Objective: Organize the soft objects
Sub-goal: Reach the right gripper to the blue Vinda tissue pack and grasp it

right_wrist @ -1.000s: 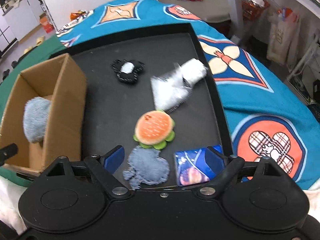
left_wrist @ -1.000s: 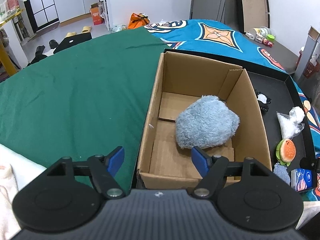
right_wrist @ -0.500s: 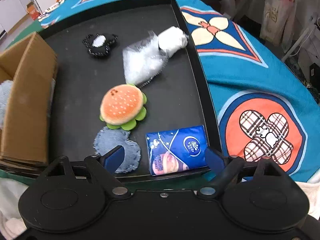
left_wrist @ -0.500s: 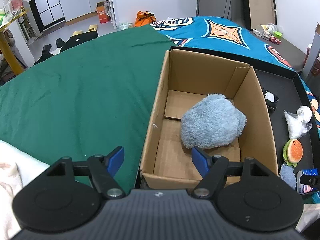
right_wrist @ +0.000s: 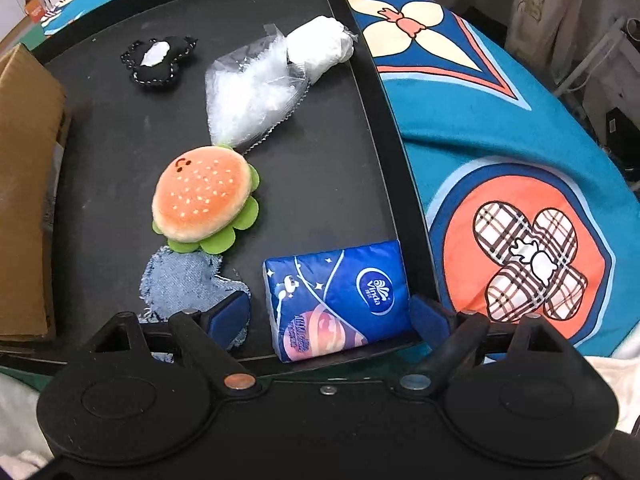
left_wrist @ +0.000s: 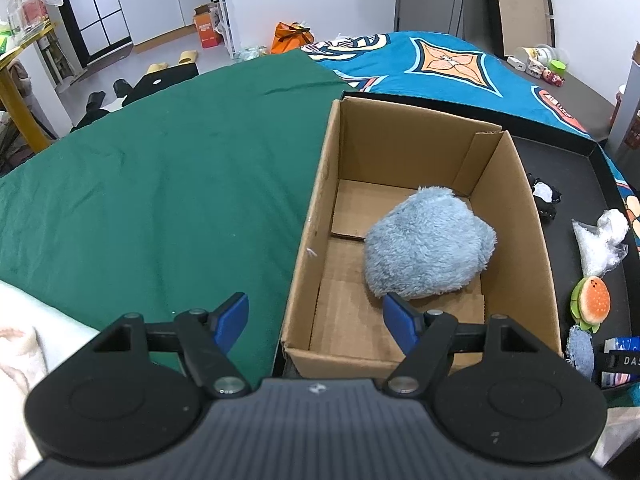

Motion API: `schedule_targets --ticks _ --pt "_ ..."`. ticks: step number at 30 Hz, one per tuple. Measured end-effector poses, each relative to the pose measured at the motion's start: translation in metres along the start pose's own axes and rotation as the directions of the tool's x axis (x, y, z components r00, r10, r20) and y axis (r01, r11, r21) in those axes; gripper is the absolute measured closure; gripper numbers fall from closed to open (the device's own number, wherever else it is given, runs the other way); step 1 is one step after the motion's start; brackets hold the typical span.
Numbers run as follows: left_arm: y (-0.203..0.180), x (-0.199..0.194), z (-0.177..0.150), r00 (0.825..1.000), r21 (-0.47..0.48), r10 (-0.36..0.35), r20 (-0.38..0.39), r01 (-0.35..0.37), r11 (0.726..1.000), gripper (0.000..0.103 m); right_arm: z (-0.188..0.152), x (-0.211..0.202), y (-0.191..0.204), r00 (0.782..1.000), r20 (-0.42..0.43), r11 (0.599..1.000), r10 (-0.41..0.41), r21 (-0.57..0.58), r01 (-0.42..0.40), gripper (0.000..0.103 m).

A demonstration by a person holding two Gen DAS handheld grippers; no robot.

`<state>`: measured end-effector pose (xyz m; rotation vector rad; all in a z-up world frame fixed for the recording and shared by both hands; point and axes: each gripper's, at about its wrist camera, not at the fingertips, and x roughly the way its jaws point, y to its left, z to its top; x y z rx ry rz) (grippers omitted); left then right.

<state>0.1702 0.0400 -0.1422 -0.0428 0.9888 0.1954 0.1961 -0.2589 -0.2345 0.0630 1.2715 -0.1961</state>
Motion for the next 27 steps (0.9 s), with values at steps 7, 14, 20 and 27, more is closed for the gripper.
schedule_targets --ticks 7,14,20,27 --pt "0.004 0.002 0.001 1.000 -0.018 0.000 -0.010 0.000 1.000 0.030 0.003 0.002 0.000 1.000 0.014 1.000 -0.027 0.010 0.027 0.035" --pt "0.005 0.000 0.000 1.000 -0.022 -0.009 -0.005 0.009 1.000 0.030 0.002 -0.012 0.003 0.998 0.068 1.000 0.009 -0.008 -0.008 0.047" --pt "0.007 -0.003 0.001 1.000 -0.031 -0.017 0.004 0.017 0.999 0.030 0.002 -0.028 0.011 0.992 0.123 0.999 0.030 -0.046 -0.024 0.064" --pt "0.011 -0.005 0.000 1.000 -0.043 -0.024 0.011 0.024 0.999 0.030 0.003 -0.047 0.018 0.981 0.175 0.995 0.081 -0.070 -0.069 0.076"
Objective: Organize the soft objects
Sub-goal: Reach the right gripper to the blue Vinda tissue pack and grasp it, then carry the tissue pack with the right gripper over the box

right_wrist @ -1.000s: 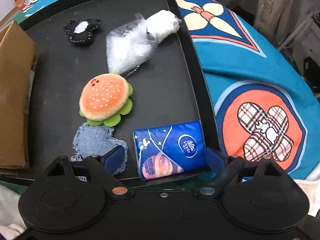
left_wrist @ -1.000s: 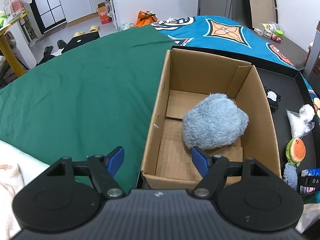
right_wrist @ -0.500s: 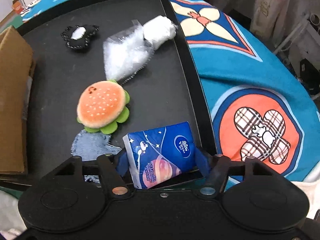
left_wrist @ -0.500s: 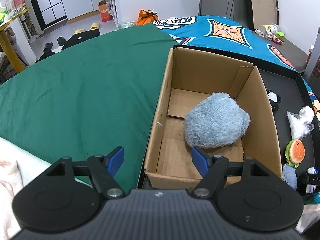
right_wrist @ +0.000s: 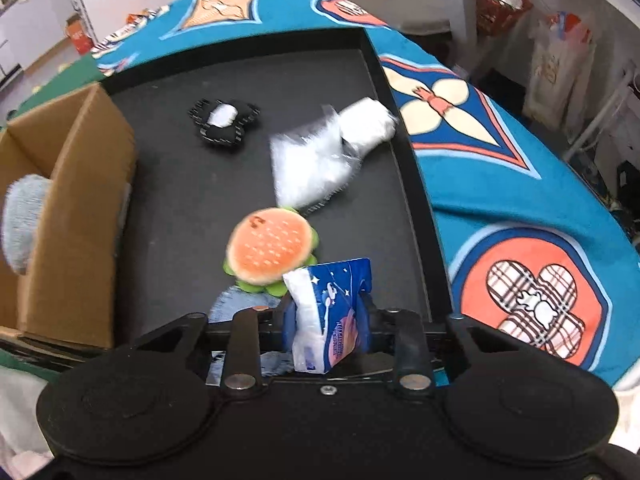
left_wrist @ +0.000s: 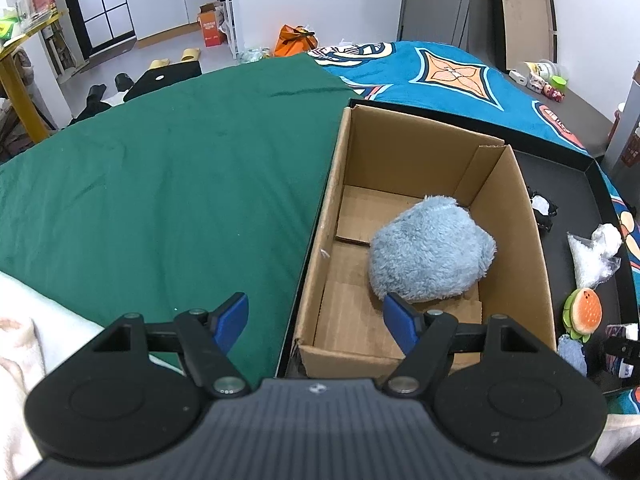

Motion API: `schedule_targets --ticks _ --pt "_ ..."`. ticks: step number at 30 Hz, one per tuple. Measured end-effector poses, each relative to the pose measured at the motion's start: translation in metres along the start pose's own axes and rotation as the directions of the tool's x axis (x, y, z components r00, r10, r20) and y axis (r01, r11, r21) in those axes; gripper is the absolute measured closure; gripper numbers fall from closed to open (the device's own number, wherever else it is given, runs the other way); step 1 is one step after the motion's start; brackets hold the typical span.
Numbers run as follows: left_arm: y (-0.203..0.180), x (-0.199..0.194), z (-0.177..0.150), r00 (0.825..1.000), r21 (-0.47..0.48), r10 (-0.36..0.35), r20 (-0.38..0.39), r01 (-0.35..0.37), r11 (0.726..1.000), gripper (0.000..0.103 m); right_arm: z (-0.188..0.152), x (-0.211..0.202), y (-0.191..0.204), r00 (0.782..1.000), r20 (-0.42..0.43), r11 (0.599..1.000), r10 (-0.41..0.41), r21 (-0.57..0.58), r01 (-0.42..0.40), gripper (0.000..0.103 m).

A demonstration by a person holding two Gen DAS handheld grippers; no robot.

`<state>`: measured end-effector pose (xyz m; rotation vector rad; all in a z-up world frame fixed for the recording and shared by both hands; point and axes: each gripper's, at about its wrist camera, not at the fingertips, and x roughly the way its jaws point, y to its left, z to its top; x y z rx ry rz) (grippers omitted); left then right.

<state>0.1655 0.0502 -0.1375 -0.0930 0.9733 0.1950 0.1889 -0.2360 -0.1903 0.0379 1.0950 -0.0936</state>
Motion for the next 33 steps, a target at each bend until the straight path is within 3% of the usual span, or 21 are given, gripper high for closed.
schedule_targets --ticks 12,26,33 --pt "0.005 -0.001 0.000 1.000 -0.006 -0.015 0.002 0.015 1.000 0.030 0.012 -0.031 0.022 0.986 0.103 0.992 0.128 -0.029 -0.126 0.080" --pt "0.011 -0.003 -0.001 1.000 -0.020 -0.027 0.013 0.027 0.999 0.030 0.029 -0.064 0.054 0.943 0.212 0.965 0.257 -0.109 -0.239 0.080" --pt "0.013 -0.007 0.000 0.999 -0.026 -0.022 0.038 0.023 0.999 0.030 0.035 -0.084 0.075 0.903 0.273 0.940 0.333 -0.168 -0.296 0.080"
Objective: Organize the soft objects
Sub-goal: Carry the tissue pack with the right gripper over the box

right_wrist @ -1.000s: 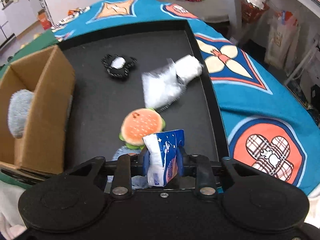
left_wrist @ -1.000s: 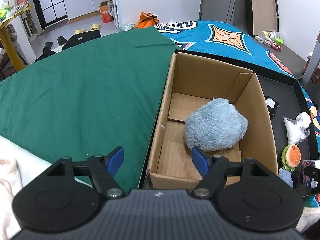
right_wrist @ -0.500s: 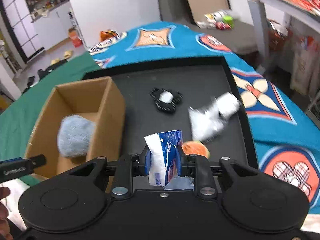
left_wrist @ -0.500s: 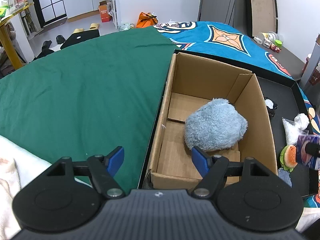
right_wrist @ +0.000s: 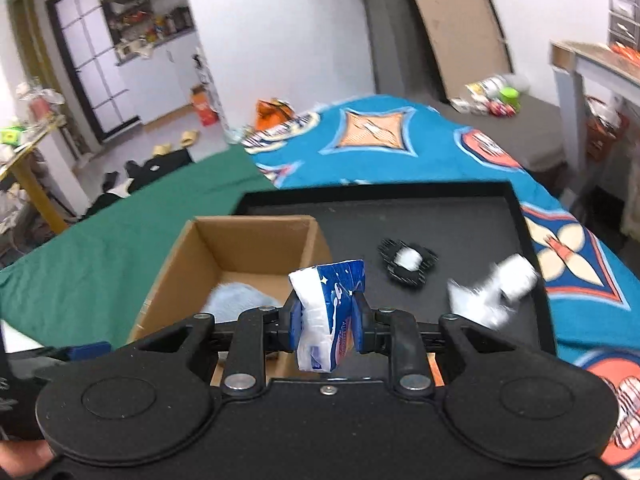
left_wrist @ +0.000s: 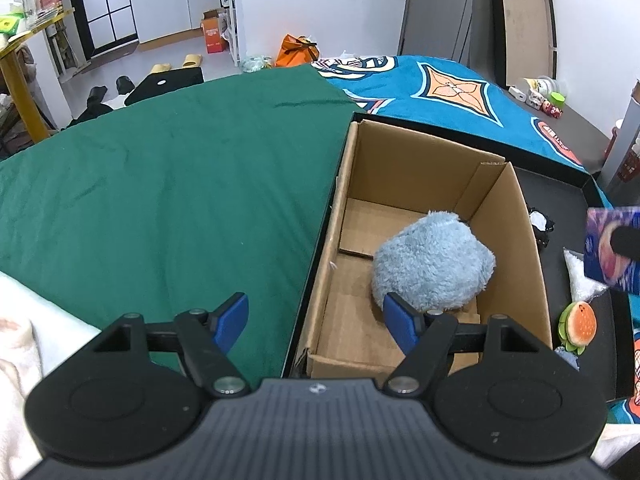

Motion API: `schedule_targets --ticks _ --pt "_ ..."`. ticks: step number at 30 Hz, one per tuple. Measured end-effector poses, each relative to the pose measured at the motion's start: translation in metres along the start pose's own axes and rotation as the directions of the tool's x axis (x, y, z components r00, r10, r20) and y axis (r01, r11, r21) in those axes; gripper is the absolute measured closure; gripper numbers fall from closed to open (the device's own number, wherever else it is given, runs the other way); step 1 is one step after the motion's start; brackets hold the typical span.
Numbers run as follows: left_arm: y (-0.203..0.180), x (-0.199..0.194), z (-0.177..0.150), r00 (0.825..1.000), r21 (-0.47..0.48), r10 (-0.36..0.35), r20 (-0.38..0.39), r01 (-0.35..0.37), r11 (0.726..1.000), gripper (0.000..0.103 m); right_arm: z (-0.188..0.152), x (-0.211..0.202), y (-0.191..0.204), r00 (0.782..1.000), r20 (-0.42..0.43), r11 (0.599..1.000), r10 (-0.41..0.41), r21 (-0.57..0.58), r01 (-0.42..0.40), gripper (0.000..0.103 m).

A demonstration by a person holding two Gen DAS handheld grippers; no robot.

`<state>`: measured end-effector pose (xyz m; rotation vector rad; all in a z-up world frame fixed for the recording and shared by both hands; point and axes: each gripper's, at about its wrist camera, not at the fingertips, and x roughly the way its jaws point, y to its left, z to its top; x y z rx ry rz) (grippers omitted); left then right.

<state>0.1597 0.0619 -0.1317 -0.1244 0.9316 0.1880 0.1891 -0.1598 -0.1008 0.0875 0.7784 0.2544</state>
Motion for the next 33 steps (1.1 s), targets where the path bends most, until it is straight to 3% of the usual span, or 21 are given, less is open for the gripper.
schedule_targets --ticks 14,25,29,33 --pt "0.010 0.001 0.001 0.999 -0.042 -0.047 0.020 0.048 0.998 0.035 0.019 0.015 0.052 0.993 0.029 0.989 0.111 -0.101 -0.108 0.079" --pt "0.016 0.009 0.003 0.996 -0.077 -0.087 0.018 0.088 0.993 0.064 0.018 0.039 0.068 0.990 0.001 0.985 0.142 -0.098 -0.141 0.079" --pt "0.020 0.013 0.003 0.996 -0.099 -0.093 0.012 0.094 0.991 0.079 0.023 0.042 0.077 0.985 0.029 0.982 0.168 -0.096 -0.164 0.078" --pt "0.022 0.015 0.004 0.995 -0.110 -0.102 0.011 0.102 0.989 0.082 0.025 0.046 0.078 0.983 0.038 0.981 0.181 -0.076 -0.178 0.065"
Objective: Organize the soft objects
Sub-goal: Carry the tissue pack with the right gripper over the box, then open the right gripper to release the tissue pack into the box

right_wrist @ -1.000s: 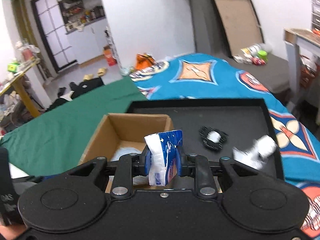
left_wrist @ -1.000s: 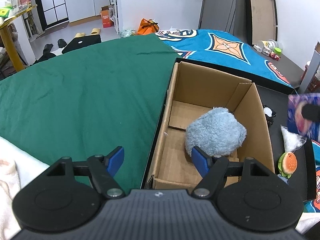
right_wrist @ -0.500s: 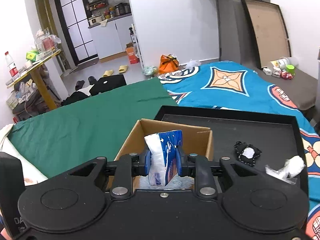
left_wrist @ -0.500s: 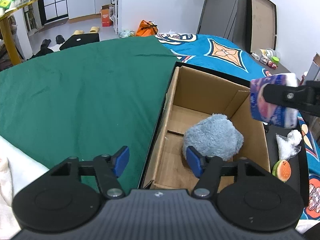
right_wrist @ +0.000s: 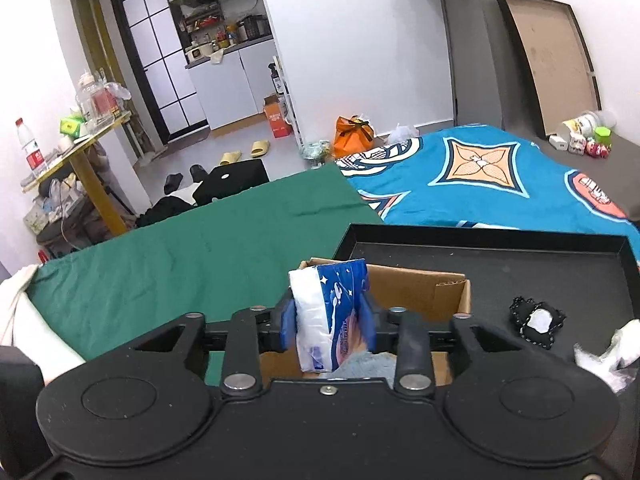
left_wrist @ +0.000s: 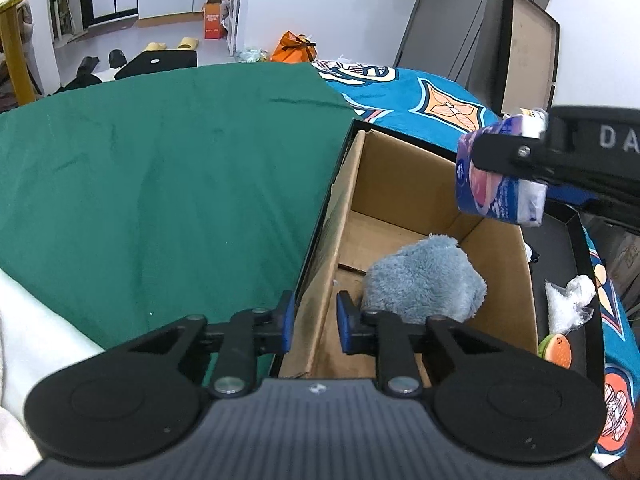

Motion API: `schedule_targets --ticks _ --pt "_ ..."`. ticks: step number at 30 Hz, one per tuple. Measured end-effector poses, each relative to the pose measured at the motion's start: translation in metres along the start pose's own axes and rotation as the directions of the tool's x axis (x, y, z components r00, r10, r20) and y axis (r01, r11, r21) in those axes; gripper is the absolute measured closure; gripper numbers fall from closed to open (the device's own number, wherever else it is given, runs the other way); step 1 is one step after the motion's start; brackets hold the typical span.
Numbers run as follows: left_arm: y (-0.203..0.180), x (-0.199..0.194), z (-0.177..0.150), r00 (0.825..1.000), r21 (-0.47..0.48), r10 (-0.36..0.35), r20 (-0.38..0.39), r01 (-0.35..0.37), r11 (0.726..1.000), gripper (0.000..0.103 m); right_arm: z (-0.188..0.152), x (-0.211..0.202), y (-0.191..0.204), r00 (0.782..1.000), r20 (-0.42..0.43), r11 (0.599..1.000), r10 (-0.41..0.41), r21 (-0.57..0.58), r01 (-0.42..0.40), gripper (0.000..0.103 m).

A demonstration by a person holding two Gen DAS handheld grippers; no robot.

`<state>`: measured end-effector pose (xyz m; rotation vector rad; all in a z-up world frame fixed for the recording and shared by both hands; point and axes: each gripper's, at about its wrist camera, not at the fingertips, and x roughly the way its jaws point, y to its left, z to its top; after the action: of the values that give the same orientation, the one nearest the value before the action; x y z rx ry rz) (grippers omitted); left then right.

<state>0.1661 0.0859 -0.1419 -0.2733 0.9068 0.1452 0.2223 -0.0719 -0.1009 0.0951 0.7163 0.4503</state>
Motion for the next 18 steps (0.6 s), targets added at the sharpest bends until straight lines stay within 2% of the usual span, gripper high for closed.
schedule_targets --ticks 3,6,14,16,18 --pt "0.000 0.000 0.000 1.000 0.001 0.003 0.002 -0.003 1.000 0.083 -0.005 0.005 -0.008 0.999 -0.048 0.999 -0.018 0.029 0.020 0.059" --pt "0.000 0.000 0.000 1.000 0.001 0.008 0.004 -0.008 1.000 0.083 -0.011 -0.001 -0.013 0.999 -0.048 0.999 -0.018 0.041 0.020 0.056" --pt "-0.002 -0.005 -0.001 1.000 0.007 0.017 0.010 -0.017 1.000 0.082 -0.013 -0.003 -0.010 0.998 -0.055 0.999 0.023 0.045 -0.021 0.055" --pt "-0.003 -0.006 -0.001 1.000 0.007 0.017 0.010 -0.017 1.000 0.082 -0.014 0.002 -0.011 0.995 -0.073 0.996 0.070 0.064 -0.065 0.055" --pt "-0.004 -0.007 -0.001 1.000 0.011 0.022 0.014 -0.022 1.000 0.082 -0.013 0.005 -0.008 0.994 -0.092 0.997 0.067 0.049 -0.062 0.055"
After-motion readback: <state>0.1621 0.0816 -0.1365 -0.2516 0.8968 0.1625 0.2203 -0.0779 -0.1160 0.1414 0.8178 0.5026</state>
